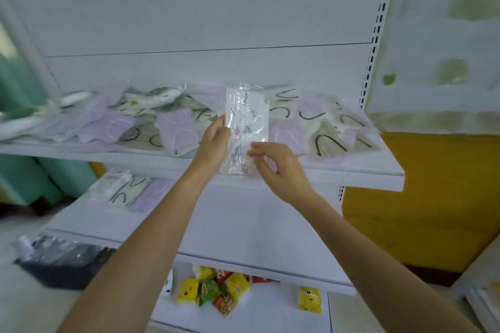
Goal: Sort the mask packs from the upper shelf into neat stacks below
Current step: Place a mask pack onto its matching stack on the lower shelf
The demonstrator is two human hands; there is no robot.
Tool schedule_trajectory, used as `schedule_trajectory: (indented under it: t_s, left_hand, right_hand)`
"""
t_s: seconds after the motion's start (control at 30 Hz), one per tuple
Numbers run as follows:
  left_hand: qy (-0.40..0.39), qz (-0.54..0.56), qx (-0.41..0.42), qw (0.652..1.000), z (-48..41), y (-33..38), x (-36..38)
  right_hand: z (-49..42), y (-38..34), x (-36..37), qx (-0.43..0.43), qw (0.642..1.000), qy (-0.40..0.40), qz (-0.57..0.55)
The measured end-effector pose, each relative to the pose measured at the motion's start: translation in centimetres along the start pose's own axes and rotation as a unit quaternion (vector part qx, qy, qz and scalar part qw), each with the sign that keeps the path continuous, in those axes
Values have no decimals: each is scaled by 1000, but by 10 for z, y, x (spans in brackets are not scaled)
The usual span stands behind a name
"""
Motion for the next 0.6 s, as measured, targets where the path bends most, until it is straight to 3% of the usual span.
schedule_trajectory:
  t_s: [0.17, 0.27, 0.4, 0.5, 0.6]
  left_hand:
    - [69, 62, -14, 996, 13, -27, -95]
    - [94, 105, -12, 990, 25, -42, -165]
    - [97, 65, -1, 993, 35, -85, -273]
    - [151, 45, -78, 984, 51, -131, -347]
    - [185, 68, -230, 953, 67, -188, -403]
  right_hand:
    - [-28, -44, 76, 0, 998, 55, -25]
    - [-47, -79, 145, 46, 988, -5, -150]
    - [-56, -126, 248, 89, 959, -44, -266]
    - [-48, -155, 325, 104, 944, -82, -303]
    - [-30, -170, 397, 149, 934, -85, -313]
Point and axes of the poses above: each hand's wrist, its own z-axis away from the middle knuckle, its own x-axis out of the palm, y = z × x, the point moved 3 cm from there along -z, towards the middle knuckle, and after that the axes turned 12 degrees about -x, right-handed, at the moved point
